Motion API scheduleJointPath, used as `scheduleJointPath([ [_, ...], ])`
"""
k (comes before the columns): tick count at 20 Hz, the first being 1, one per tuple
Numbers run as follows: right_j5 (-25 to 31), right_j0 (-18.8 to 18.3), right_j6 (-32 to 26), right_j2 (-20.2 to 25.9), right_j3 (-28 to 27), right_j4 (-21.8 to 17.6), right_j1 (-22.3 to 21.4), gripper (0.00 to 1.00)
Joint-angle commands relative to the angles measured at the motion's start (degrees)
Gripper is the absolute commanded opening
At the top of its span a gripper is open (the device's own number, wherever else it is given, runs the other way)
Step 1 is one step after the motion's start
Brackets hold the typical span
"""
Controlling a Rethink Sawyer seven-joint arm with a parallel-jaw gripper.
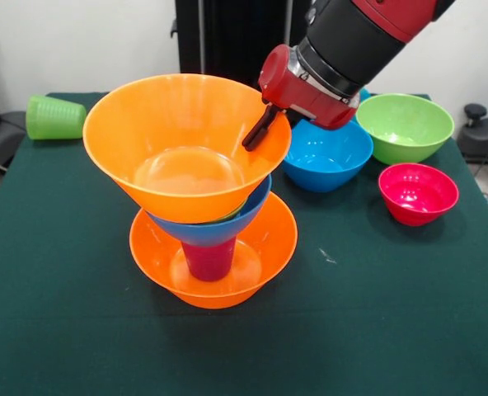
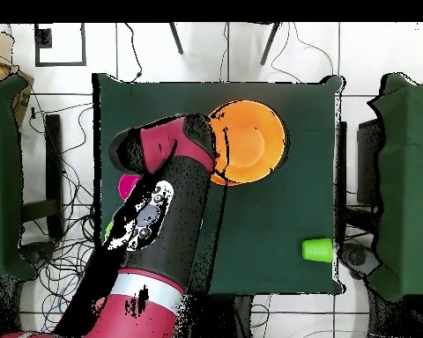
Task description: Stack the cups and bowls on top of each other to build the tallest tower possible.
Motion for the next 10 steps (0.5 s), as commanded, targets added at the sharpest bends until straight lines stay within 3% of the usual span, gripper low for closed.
scheduleJointPath([
  [1,-0.33,0.82,9.71,2.90,2.15,1.01,-0.83,0.00],
  [10,1.88,1.01,8.96,3.12,1.92,1.84,-2.08,0.00],
])
